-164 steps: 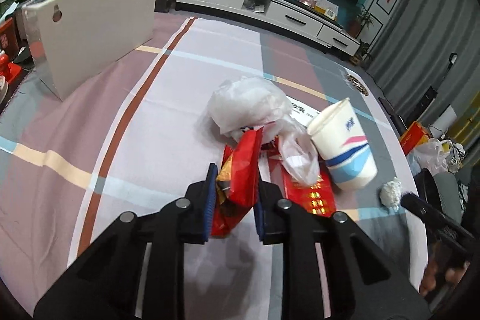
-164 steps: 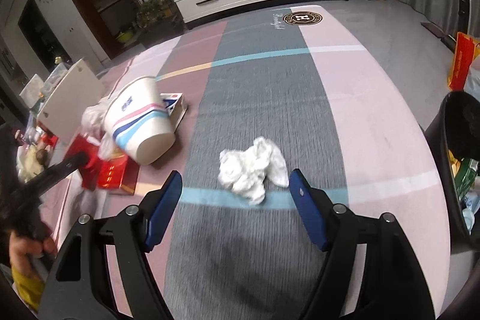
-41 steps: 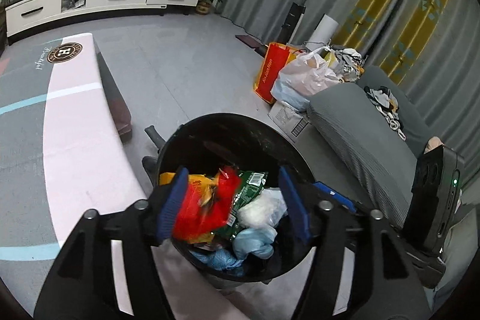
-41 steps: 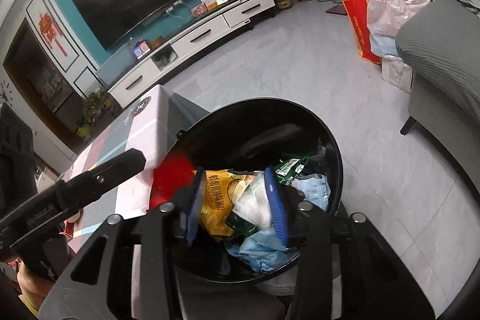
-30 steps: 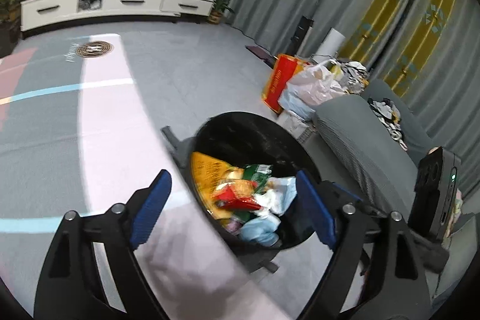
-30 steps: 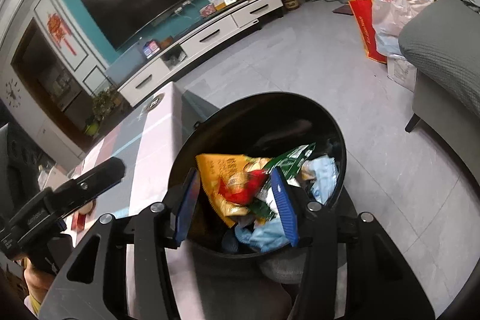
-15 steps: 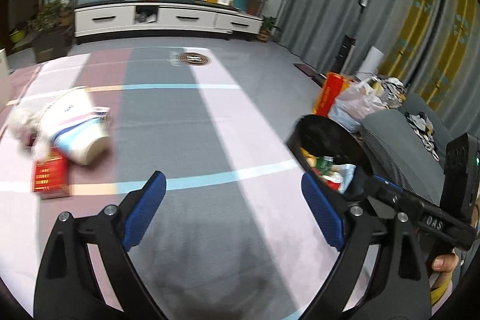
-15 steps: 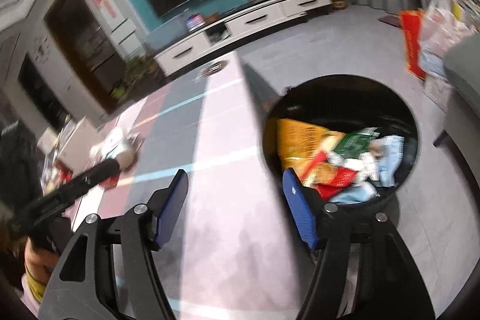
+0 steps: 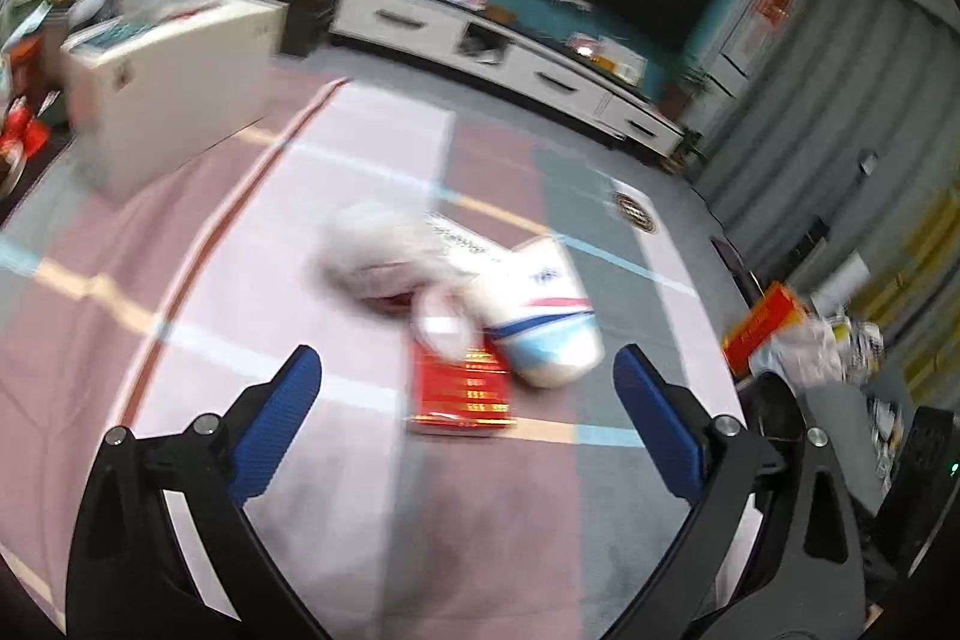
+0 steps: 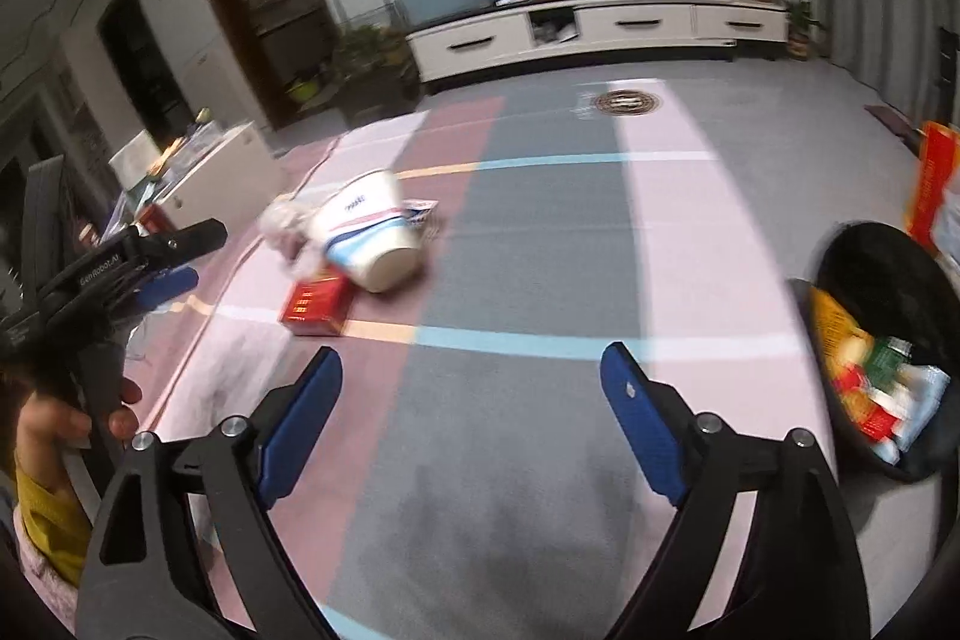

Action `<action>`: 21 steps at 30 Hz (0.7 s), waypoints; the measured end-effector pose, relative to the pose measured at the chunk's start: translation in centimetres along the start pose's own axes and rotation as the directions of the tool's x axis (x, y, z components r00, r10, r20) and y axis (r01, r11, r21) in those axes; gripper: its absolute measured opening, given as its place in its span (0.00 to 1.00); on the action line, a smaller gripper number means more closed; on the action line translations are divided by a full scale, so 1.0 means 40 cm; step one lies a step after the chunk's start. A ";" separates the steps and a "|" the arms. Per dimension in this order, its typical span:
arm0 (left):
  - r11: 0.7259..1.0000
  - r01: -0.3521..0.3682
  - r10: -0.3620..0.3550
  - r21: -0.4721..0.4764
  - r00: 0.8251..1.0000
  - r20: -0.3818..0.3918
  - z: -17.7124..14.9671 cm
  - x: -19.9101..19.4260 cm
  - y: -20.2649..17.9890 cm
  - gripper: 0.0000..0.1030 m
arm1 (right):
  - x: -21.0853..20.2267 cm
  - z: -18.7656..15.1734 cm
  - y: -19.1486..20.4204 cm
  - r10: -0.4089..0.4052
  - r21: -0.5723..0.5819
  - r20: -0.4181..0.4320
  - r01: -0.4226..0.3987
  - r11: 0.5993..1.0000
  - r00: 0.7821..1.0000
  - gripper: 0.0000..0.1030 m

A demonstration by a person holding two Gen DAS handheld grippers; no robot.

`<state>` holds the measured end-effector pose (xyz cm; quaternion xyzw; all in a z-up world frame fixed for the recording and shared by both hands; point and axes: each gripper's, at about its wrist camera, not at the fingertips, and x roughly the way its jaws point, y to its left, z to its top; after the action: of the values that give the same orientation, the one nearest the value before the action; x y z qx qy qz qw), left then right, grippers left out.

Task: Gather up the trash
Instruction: 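Grasp the white plastic bag with the left tool while the right tool grasps the paper cup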

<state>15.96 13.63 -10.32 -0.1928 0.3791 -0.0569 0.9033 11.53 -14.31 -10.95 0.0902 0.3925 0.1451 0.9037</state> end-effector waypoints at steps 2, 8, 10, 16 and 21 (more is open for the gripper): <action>0.999 -0.010 0.009 -0.052 1.000 -0.021 0.008 0.003 0.053 0.95 | 0.045 0.018 0.042 0.019 -0.037 -0.025 -0.019 0.999 1.000 0.84; 0.990 0.022 -0.027 -0.142 0.999 -0.034 0.009 0.012 0.125 0.95 | 0.148 0.086 0.137 0.015 -0.170 -0.045 -0.022 0.985 0.999 0.84; 0.986 0.027 -0.034 -0.163 0.999 -0.043 0.011 0.023 0.139 0.95 | 0.185 0.108 0.159 0.005 -0.220 -0.059 -0.018 0.975 0.998 0.85; 0.989 -0.019 0.018 -0.148 1.000 -0.013 0.050 0.059 0.131 0.95 | 0.289 0.148 0.193 -0.053 -0.331 -0.081 0.024 0.943 0.995 0.87; 0.990 -0.026 0.026 -0.137 1.000 -0.009 0.100 0.126 0.109 0.95 | 0.335 0.170 0.201 -0.050 -0.346 -0.100 0.012 0.938 0.994 0.87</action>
<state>22.15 17.61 -12.82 -0.2491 0.3878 -0.0196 0.8872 23.71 -2.61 -13.27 -0.0835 0.4105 0.2020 0.8853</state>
